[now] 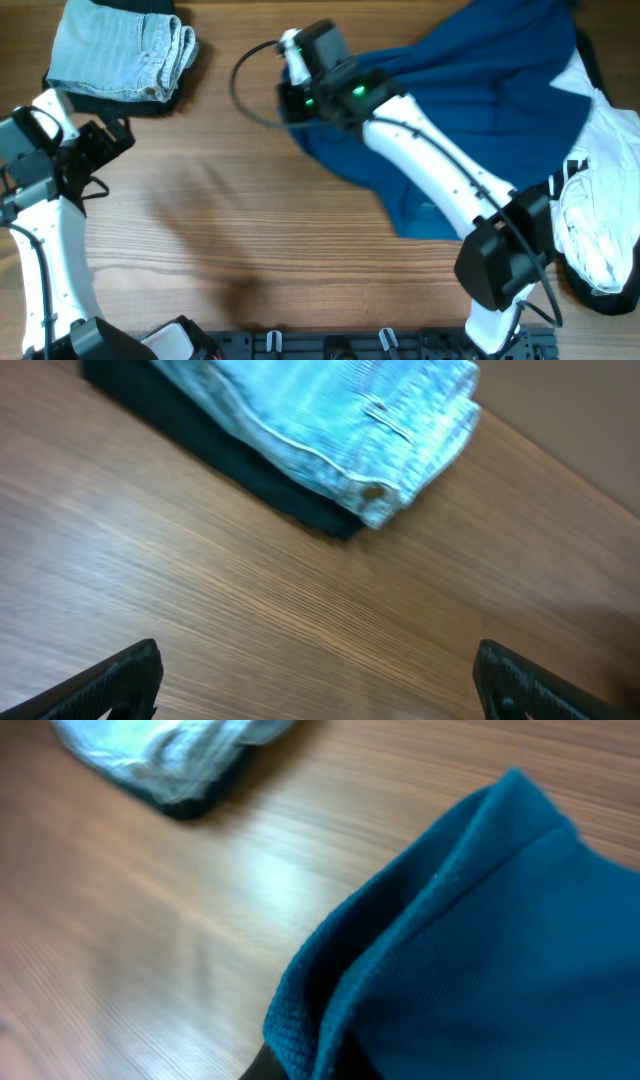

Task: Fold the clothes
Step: 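Lift and drag the teal shirt toward the table center with right gripper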

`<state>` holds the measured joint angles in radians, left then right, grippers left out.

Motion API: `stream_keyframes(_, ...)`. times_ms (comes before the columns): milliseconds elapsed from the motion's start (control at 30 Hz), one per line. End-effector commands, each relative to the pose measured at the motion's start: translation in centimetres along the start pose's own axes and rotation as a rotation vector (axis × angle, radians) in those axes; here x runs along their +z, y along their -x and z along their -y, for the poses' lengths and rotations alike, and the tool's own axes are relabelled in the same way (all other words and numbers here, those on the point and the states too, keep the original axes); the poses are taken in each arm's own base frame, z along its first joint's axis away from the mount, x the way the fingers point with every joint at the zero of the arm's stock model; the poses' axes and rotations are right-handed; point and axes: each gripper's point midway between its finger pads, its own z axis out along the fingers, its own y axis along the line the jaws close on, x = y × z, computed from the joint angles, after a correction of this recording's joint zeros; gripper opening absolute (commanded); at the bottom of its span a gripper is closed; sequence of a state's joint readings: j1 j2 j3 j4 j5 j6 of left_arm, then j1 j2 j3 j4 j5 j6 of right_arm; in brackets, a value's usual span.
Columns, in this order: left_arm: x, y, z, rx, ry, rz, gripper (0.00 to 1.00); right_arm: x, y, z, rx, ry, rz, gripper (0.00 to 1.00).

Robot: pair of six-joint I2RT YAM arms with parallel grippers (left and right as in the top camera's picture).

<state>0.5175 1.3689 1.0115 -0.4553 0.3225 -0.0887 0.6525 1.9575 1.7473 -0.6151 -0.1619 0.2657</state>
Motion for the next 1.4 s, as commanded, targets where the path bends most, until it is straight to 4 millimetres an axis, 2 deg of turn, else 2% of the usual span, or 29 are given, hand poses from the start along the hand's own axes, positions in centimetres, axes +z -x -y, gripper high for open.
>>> stream_keyframes(0, -0.8, 1.3, -1.8, -0.028, 0.034, 0.039, 1.00, -0.1, 0.1, -6.2, -0.046, 0.128, 0.030, 0.04)
stream_keyframes(100, -1.0, 1.5, -2.4, -0.039, 0.045, 0.045, 1.00, 0.1, -0.4, -8.3, -0.069, 0.158, 0.032, 0.04)
stream_keyframes(200, -1.1, 1.6, -2.8, -0.048, 0.053, 0.049, 1.00, 0.1, -0.9, -9.5, -0.071, 0.179, 0.021, 0.04)
stream_keyframes(300, -1.1, 1.5, -2.8, -0.048, 0.053, 0.049, 1.00, 0.1, -1.4, -9.4, -0.068, 0.179, 0.000, 0.04)
stream_keyframes(400, -1.1, 1.6, -2.8, -0.048, 0.052, 0.049, 1.00, -1.1, -1.8, -7.6, -0.046, 0.138, -0.041, 0.04)
stream_keyframes(467, -1.1, 1.5, -2.6, -0.047, 0.039, 0.048, 1.00, -4.1, -0.6, -5.4, -0.034, 0.084, -0.016, 0.04)
stream_keyframes(567, -1.1, 1.6, -0.9, -0.039, -0.055, 0.046, 1.00, -11.0, 2.1, -0.2, 0.038, -0.045, 0.072, 0.04)
stream_keyframes(600, -1.2, 1.7, -0.3, -0.034, -0.090, 0.046, 1.00, -14.5, 2.9, 2.5, 0.081, -0.099, 0.116, 0.04)
stream_keyframes(700, -1.0, 1.6, 1.9, -0.004, -0.172, 0.041, 1.00, -21.9, 3.3, 8.3, 0.195, -0.206, 0.205, 0.04)
stream_keyframes(800, -0.5, 1.1, 6.8, 0.091, -0.285, 0.033, 1.00, -28.4, 1.5, 14.2, 0.294, -0.344, 0.257, 0.04)
stream_keyframes(900, -0.2, 0.2, 12.8, 0.211, -0.402, 0.039, 1.00, -31.7, -1.2, 18.1, 0.394, -0.453, 0.235, 0.04)
stream_keyframes(967, -0.4, -1.2, 18.6, 0.325, -0.519, 0.055, 1.00, -33.6, -4.3, 20.8, 0.492, -0.522, 0.180, 0.04)
stream_keyframes(1000, -0.5, -1.9, 20.9, 0.369, -0.554, 0.065, 1.00, -34.1, -5.0, 21.1, 0.508, -0.519, 0.169, 0.04)
stream_keyframes(1033, -0.4, -2.4, 22.4, 0.398, -0.563, 0.078, 1.00, -34.2, -4.9, 20.7, 0.489, -0.492, 0.171, 0.04)
stream_keyframes(1133, -0.2, -2.7, 24.7, 0.428, -0.549, 0.123, 1.00, -34.7, -3.7, 18.2, 0.427, -0.404, 0.220, 0.04)
stream_keyframes(1200, -0.3, -2.0, 24.6, 0.384, -0.549, 0.137, 1.00, -35.0, -2.6, 16.2, 0.382, -0.344, 0.252, 0.04)
stream_keyframes(1367, -0.2, 1.5, 20.4, 0.288, -0.484, 0.167, 1.00, -34.2, 1.3, 7.3, 0.174, -0.114, 0.320, 0.04)
